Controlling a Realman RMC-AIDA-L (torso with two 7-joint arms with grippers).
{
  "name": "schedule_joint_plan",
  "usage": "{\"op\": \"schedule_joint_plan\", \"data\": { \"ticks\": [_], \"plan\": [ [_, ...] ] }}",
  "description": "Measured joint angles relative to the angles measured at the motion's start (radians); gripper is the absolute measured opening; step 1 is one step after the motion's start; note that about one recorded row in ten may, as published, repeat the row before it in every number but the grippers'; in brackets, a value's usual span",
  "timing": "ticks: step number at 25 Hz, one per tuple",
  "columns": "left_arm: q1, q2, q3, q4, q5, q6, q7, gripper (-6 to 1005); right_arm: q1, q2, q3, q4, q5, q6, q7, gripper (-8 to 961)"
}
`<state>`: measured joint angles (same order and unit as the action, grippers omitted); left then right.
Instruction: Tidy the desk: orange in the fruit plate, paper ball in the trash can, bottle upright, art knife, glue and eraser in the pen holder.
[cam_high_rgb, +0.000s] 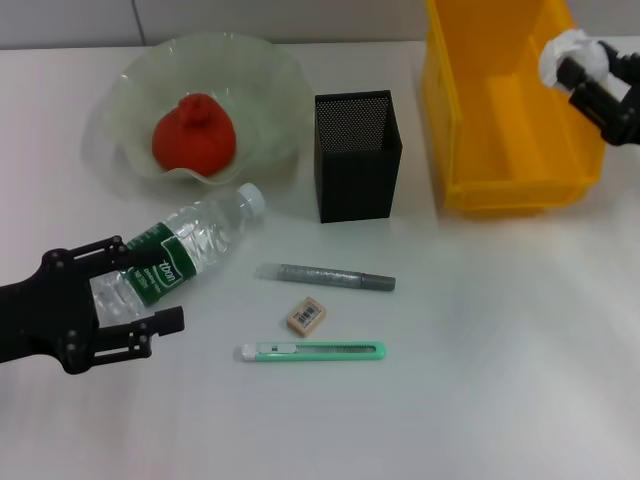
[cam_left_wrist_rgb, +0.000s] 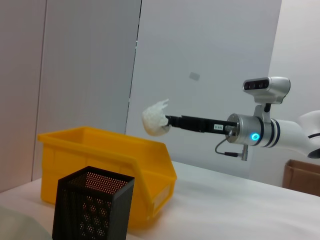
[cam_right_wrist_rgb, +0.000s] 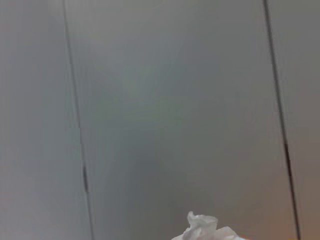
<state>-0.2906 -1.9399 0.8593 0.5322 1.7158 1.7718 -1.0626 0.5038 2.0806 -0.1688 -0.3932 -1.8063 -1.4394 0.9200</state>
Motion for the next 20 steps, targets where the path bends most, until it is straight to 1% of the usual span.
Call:
{"op": "schedule_joint_plan", "data": {
  "ticks": [9, 14, 17, 20],
  "plan": [
    [0.004, -0.001, 0.000, 0.000, -0.002, 0.001, 0.001, 784, 0.012, 0.000, -0.001, 0.003, 0.011, 0.021, -0.019, 620],
    [0.004, -0.001, 0.000, 0.000, 0.000, 0.001, 0.001, 784, 0.012, -0.001, 0.006, 0.006, 0.025, 0.020, -0.017, 826],
    [0.004, -0.001, 0.000, 0.000, 0.000, 0.001, 0.001, 784, 0.005, -0.003, 0.005, 0.022, 0.092, -0.014, 0.013, 825],
    [0.002, -0.001, 0.000, 0.000, -0.001, -0.001, 0.001, 784, -0.009, -0.012, -0.007, 0.030, 0.120, -0.121, 0.081, 824]
  ]
}}
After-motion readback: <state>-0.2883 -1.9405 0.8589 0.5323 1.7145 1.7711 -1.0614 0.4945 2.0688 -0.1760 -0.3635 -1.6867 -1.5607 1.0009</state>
